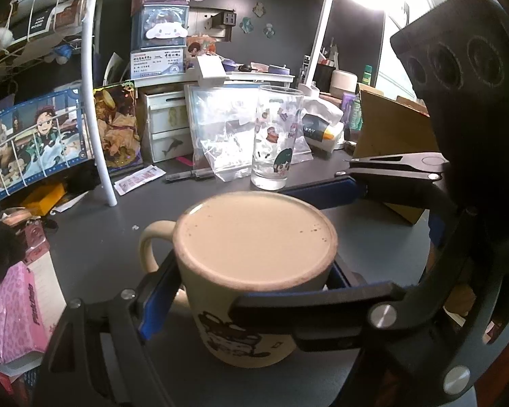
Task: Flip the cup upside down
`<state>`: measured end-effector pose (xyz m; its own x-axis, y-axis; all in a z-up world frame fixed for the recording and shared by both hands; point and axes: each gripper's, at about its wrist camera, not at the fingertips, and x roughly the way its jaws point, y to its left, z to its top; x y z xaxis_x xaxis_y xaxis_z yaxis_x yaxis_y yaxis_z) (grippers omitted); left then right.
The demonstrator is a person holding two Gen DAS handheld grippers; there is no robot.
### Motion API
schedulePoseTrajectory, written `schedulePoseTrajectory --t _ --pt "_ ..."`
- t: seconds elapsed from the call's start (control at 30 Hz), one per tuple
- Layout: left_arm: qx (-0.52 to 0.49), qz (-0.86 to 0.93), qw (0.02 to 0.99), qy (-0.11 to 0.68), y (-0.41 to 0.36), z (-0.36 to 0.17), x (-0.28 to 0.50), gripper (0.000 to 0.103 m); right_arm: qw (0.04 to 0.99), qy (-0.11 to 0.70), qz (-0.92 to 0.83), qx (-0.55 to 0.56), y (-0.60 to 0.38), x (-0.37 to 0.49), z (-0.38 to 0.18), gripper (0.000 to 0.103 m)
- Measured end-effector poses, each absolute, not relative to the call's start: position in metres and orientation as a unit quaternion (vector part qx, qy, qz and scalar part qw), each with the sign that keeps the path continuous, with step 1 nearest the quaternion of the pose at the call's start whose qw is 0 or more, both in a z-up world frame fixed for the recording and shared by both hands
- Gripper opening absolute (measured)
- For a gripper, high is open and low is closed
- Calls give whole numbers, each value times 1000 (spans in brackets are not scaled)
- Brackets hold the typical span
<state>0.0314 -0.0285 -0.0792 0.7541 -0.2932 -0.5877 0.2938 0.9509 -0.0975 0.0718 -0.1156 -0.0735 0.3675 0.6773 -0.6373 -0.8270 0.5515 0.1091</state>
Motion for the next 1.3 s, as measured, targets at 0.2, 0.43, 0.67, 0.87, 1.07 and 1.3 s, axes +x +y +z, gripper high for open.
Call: schedulePoseTrajectory --t 0.2,0.43,0.67,0.87,1.07,1.3 --pt "8 -152 937 315 -31 -80 26 80 812 333 460 -134 -113 65 -73 79" --pt "17 -145 938 315 -34 -83 20 80 809 333 460 -149 -111 57 -73 79" --pt "5 -146 939 312 -33 -78 12 93 806 347 459 -138 -115 59 -73 79" --pt "11 -125 950 288 -28 -60 -6 103 851 282 434 -84 -154 60 -45 83" --pt "-24 -111 960 255 -16 -27 -21 103 900 202 384 -28 -208 60 -5 93" --pt "-58 -53 973 219 -6 13 -24 103 930 134 336 -55 -231 43 19 103"
